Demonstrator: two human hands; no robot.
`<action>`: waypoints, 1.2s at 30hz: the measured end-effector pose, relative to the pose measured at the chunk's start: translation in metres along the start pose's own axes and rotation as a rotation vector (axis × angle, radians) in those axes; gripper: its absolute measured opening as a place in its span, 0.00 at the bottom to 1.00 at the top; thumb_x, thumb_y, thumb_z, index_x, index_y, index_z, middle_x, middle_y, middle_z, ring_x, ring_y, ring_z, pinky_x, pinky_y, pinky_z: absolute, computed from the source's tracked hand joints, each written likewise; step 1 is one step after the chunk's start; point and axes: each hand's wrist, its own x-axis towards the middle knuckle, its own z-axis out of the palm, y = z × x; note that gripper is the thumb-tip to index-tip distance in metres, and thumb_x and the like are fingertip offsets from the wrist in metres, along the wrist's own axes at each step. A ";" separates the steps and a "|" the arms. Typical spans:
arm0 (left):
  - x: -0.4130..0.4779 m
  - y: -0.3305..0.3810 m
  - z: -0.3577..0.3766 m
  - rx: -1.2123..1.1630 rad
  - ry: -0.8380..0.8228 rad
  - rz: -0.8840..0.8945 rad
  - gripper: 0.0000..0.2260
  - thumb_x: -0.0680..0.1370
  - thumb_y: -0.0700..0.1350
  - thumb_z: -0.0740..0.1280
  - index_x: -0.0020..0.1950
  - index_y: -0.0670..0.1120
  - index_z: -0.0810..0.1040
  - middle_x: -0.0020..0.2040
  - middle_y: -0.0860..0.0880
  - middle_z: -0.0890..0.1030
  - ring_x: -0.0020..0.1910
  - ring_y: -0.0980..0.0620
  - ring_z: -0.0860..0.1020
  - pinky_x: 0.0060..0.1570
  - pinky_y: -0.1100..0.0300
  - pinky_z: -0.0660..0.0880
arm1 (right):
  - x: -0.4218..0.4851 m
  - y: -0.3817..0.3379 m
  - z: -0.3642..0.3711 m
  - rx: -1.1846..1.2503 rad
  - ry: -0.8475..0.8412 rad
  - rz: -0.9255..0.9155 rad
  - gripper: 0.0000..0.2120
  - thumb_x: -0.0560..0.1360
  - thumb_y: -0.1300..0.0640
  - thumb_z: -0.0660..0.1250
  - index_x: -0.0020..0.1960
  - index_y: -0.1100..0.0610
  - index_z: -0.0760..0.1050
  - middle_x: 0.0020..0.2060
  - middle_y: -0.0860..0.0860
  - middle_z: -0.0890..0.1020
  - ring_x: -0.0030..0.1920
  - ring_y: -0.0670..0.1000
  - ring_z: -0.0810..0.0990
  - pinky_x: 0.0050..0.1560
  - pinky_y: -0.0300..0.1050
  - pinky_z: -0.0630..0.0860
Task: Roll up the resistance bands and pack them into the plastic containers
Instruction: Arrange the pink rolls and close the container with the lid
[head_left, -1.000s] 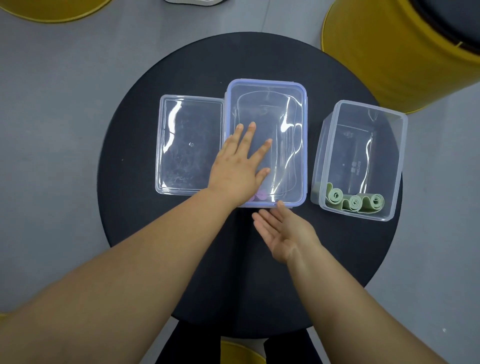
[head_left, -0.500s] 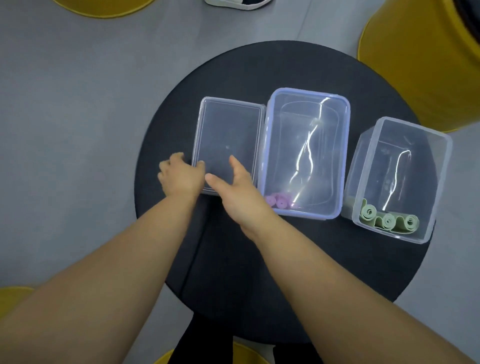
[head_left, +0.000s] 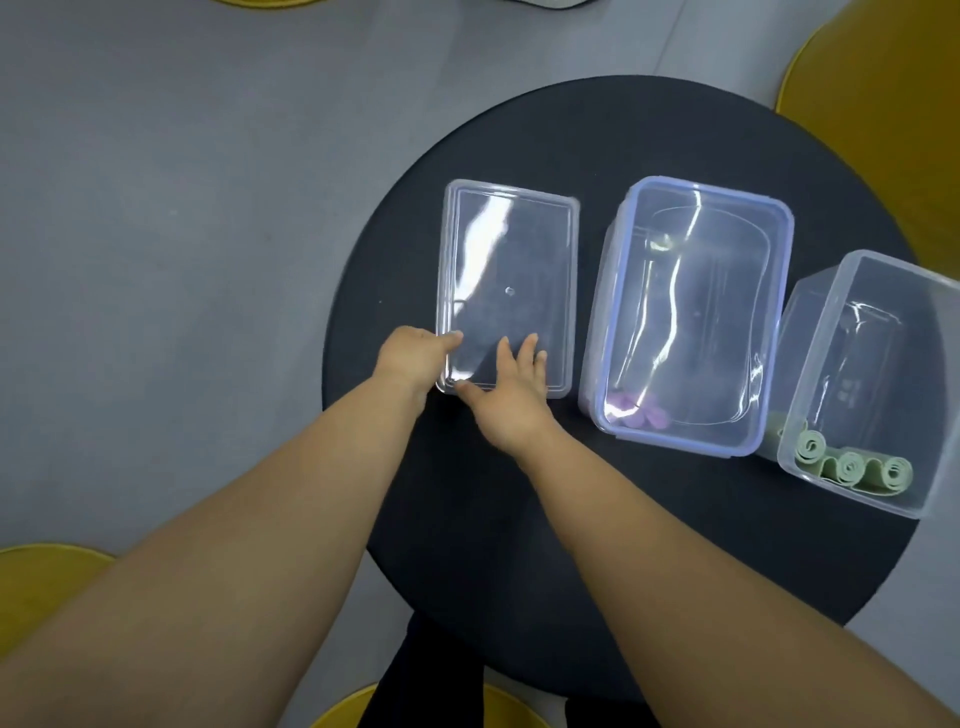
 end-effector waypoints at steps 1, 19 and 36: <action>-0.002 -0.003 -0.005 -0.064 -0.009 0.002 0.09 0.76 0.45 0.68 0.41 0.45 0.69 0.46 0.44 0.79 0.45 0.46 0.79 0.49 0.51 0.77 | -0.003 -0.001 0.001 0.003 0.002 -0.027 0.34 0.79 0.48 0.60 0.77 0.52 0.44 0.76 0.49 0.35 0.76 0.50 0.35 0.75 0.50 0.47; -0.117 0.058 -0.007 -0.230 -0.433 0.241 0.07 0.79 0.42 0.62 0.55 0.51 0.76 0.41 0.52 0.85 0.37 0.56 0.82 0.41 0.63 0.76 | -0.110 0.010 -0.128 0.828 0.681 -0.037 0.20 0.79 0.54 0.62 0.70 0.51 0.66 0.54 0.43 0.78 0.49 0.43 0.77 0.53 0.42 0.77; -0.178 0.057 0.268 0.654 -0.194 0.547 0.07 0.78 0.40 0.60 0.47 0.48 0.78 0.49 0.47 0.78 0.48 0.47 0.76 0.51 0.58 0.72 | -0.136 0.239 -0.269 0.795 0.734 0.108 0.11 0.80 0.60 0.59 0.54 0.49 0.78 0.42 0.42 0.82 0.40 0.39 0.80 0.37 0.30 0.75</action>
